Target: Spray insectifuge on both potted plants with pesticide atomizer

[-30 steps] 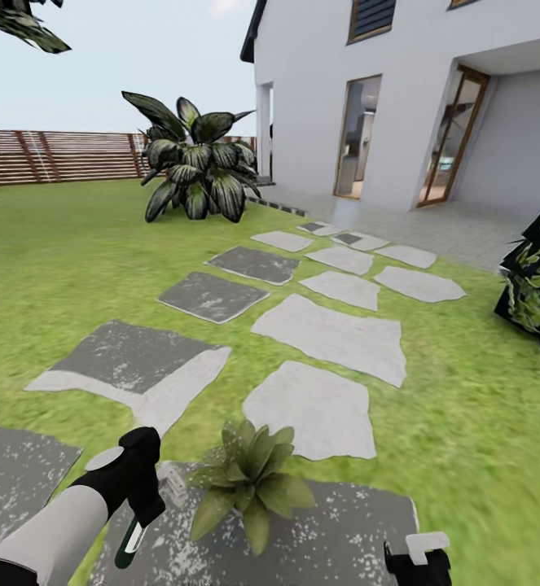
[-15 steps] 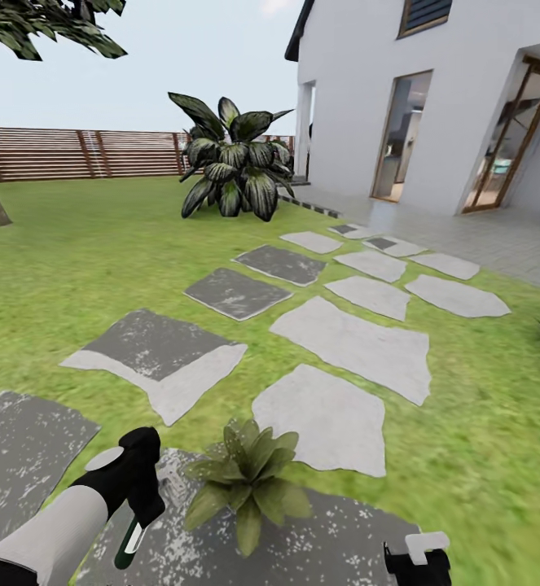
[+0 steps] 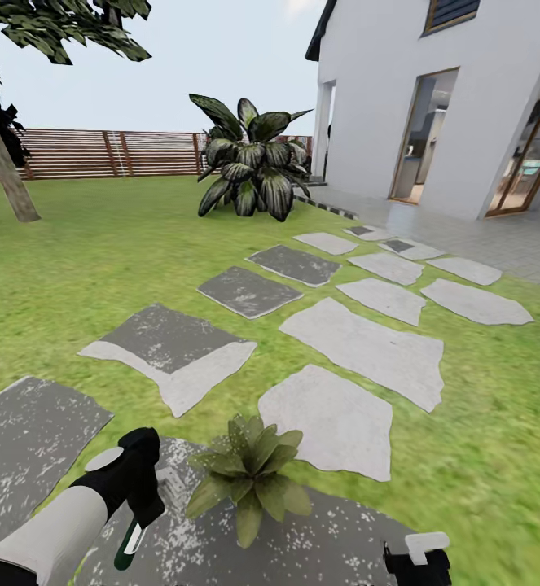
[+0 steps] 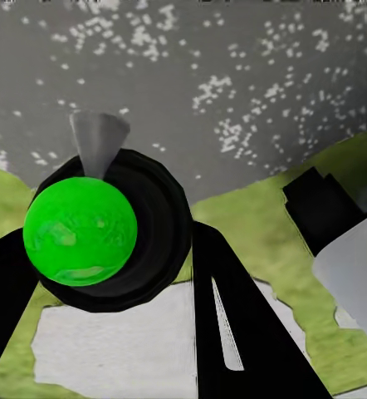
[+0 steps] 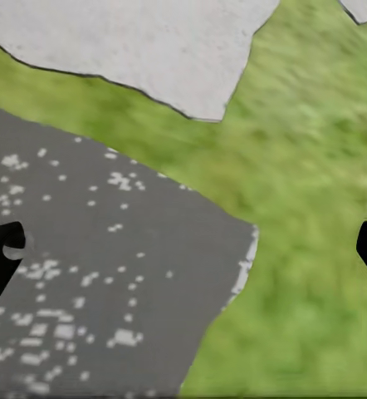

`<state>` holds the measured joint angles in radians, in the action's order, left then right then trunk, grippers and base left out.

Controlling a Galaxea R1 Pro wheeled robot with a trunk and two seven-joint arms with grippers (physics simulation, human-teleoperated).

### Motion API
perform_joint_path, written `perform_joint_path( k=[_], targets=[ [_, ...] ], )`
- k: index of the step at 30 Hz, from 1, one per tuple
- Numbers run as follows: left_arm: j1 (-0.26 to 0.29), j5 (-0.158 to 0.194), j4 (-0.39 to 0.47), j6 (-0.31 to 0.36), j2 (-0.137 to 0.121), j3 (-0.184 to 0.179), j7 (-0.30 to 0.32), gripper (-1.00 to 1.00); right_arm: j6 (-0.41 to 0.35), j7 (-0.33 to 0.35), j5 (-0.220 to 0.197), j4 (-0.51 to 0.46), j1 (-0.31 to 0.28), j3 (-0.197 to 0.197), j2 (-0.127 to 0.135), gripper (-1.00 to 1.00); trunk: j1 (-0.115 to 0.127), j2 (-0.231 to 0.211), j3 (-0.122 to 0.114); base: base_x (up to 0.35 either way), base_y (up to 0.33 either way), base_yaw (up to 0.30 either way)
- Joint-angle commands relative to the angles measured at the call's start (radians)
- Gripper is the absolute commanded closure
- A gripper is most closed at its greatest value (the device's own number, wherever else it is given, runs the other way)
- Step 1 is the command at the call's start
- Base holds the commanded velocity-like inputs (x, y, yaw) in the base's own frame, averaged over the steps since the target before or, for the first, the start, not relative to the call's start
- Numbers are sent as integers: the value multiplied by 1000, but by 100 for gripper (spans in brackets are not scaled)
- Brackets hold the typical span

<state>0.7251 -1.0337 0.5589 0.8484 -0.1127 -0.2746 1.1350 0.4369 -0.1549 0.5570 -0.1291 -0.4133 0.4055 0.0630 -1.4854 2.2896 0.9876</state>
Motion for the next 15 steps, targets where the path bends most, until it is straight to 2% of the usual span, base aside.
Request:
perform_joint_path(
  k=[1,4,8,11,13,15],
  targets=[
    [1,-6,1,6,-1,-4,9,100,3,-5,11,2,-1,6,0,-100,0,0,1,-30,-212,0],
    [1,-6,2,6,-1,-3,9,100,3,-5,11,2,-1,6,0,-100,0,0,1,-10,-178,0],
    [1,3,2,6,0,-3,8,100,3,-5,11,2,-1,6,0,-100,0,0,1,-1,-40,18],
    [-1,5,1,6,-1,-1,8,100,3,-5,11,2,-1,6,0,-100,0,0,3,0,-2,182],
    [-34,5,2,5,-2,-1,-4,100,3,-5,11,2,-1,6,0,-100,0,0,5,0,0,228],
    [-43,6,1,5,-2,0,-24,100,3,-5,11,2,-1,6,0,-100,0,0,6,0,0,231]
  ],
)
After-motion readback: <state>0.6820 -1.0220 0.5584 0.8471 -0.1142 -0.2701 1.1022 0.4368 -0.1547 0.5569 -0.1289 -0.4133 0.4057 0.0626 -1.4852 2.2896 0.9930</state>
